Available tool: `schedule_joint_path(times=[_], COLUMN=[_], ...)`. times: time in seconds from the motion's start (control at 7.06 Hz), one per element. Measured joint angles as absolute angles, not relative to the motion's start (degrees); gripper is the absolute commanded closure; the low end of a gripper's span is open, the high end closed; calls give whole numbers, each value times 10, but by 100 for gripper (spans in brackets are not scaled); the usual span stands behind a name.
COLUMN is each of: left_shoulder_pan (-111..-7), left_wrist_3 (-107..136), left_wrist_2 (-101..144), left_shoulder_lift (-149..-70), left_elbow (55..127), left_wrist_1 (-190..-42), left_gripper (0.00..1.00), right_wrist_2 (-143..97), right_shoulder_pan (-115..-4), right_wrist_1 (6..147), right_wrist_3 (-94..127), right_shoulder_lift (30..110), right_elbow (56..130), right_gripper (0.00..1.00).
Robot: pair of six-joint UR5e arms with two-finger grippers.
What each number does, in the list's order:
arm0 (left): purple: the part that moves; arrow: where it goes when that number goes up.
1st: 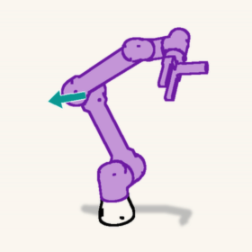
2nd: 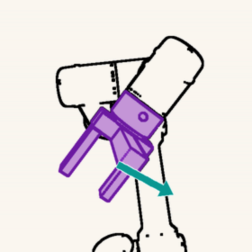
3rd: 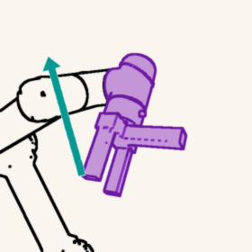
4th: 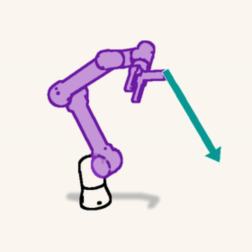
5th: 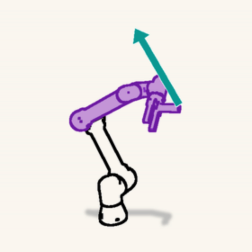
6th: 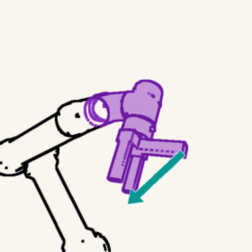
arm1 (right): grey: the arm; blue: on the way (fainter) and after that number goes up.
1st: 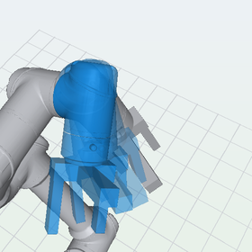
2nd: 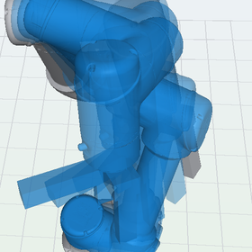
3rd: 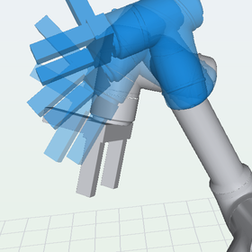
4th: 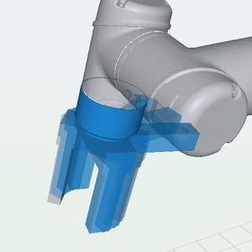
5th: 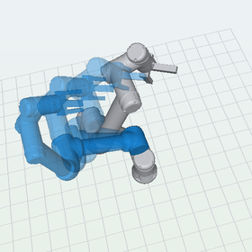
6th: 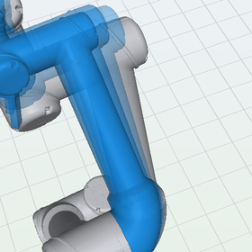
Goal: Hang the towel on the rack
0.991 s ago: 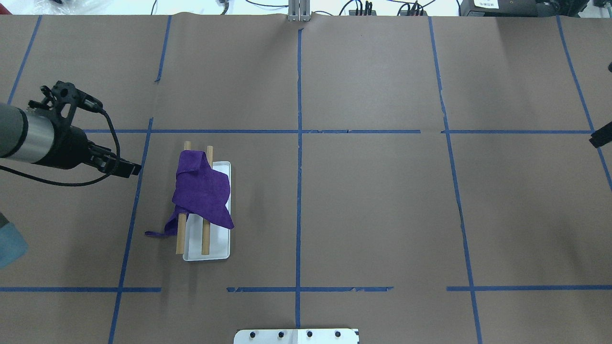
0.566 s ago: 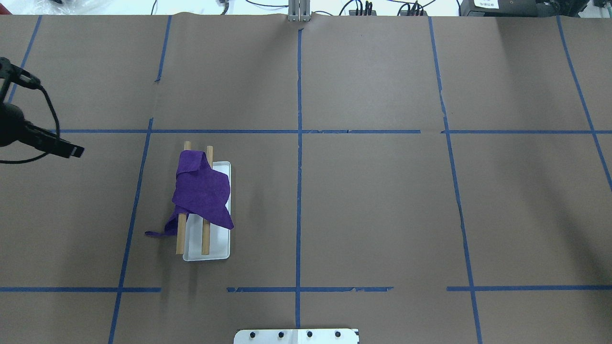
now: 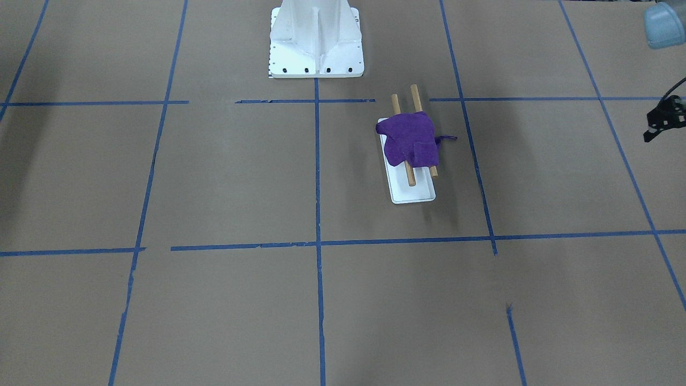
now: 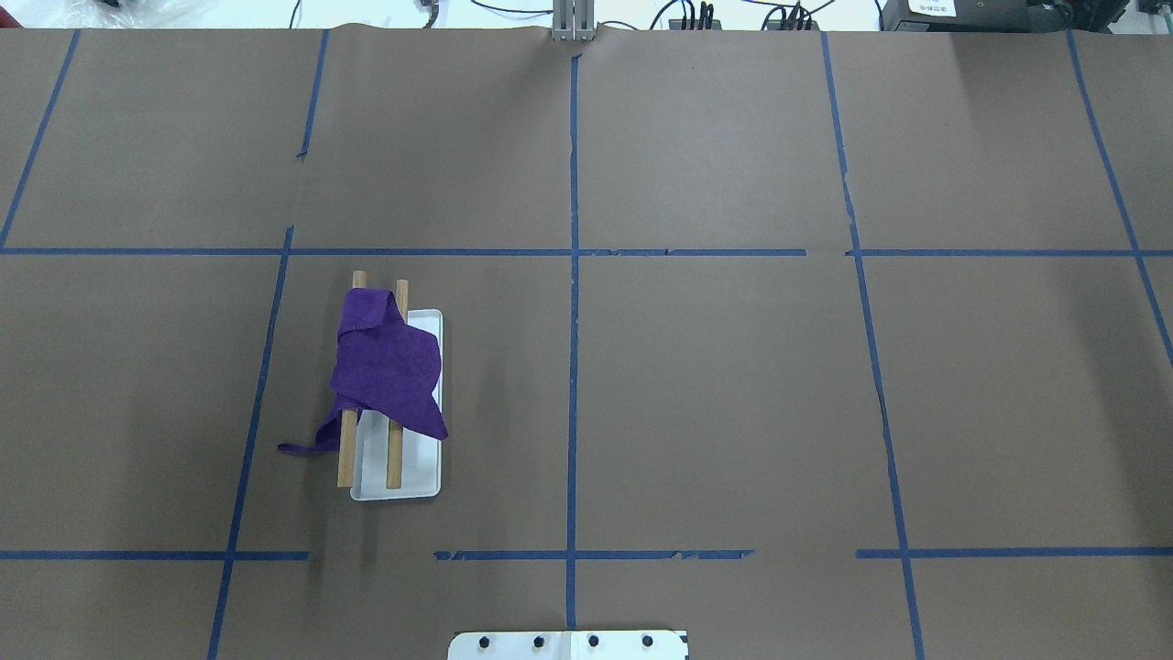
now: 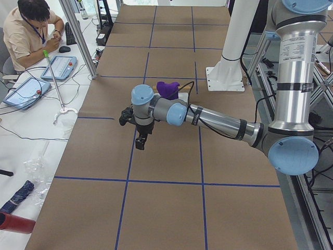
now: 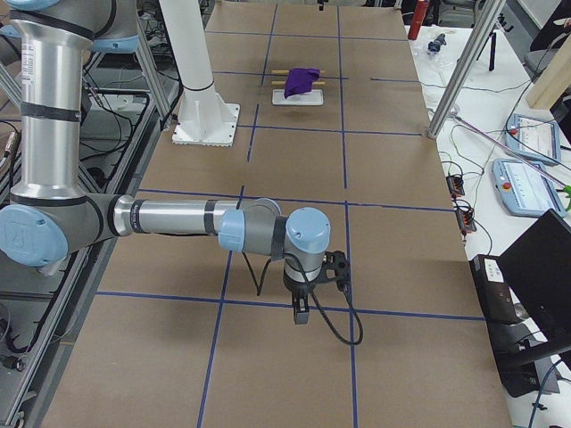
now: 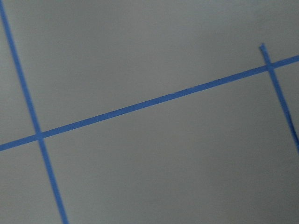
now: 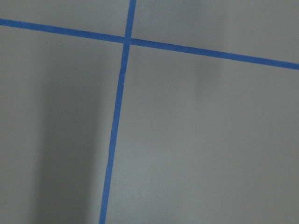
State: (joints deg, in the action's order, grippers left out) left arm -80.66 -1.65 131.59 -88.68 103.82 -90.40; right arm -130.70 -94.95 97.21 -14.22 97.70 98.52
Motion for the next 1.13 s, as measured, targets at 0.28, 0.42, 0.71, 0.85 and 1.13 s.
schedule_joint_path(times=[0.28,0.42,0.71,0.85,1.13], left_shoulder_pan=[-857,-871,-896,-902,-906], left_wrist_3=[-75,-79,-83,-83,-83], left_wrist_2=[1317,1317,1323,1333,1339], left_shoulder_lift=[-870,-860,-841,-838,-837], left_elbow=[992,983,988,992,1002], left_wrist_1=[-885,-880,-878,-879,-882], left_gripper=[0,0,0,0,0], right_wrist_2=[-1311,-1312,-1312,-1311,-1311], right_shoulder_pan=[-967,-968,-962,-959,-956], right_wrist_1=[971,971,969,969,969], right_wrist_3=[-143,-130,-100,-95,-93], right_shoulder_lift=[985,984,980,978,977], right_elbow=[980,982,986,987,988], right_gripper=[0,0,0,0,0])
